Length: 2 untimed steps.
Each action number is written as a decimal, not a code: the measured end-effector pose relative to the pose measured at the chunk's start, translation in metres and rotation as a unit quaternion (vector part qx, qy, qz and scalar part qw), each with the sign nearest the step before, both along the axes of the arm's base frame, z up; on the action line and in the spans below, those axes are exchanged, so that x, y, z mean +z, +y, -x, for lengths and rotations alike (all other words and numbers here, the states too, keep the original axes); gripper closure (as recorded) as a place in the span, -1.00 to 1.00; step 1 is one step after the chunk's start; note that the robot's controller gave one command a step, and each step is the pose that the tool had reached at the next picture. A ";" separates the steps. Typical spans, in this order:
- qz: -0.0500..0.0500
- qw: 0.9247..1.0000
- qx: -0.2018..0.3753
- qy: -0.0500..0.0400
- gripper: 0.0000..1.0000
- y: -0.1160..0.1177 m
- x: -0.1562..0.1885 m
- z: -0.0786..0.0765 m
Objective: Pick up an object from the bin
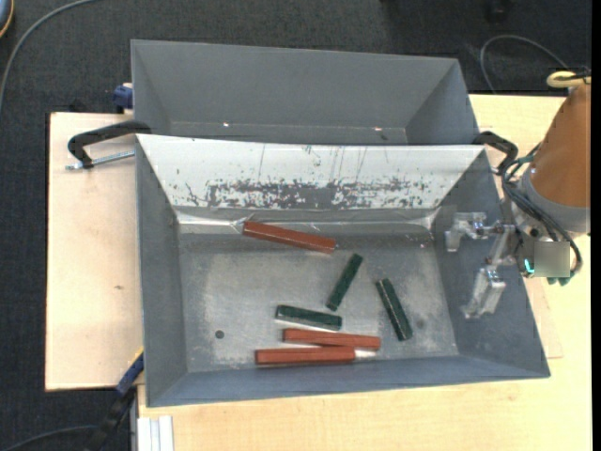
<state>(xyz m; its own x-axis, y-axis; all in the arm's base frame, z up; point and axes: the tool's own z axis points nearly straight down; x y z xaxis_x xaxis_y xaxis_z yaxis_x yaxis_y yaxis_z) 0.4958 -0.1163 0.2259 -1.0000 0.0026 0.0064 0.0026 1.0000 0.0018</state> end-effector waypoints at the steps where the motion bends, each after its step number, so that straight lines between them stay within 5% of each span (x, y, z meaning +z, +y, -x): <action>1: -0.001 1.000 0.011 -0.001 -1.00 0.051 -0.149 -0.041; 2: 0.001 1.000 0.028 -0.008 -1.00 0.059 -0.155 -0.095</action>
Offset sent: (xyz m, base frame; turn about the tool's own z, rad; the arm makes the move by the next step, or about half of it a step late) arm 0.0419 0.0481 -0.1463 -0.0190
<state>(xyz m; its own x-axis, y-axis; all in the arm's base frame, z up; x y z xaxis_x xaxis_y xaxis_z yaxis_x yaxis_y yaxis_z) 0.5907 -0.0577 0.0711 -0.9986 -0.0525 -0.0096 -0.0525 0.9986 0.0000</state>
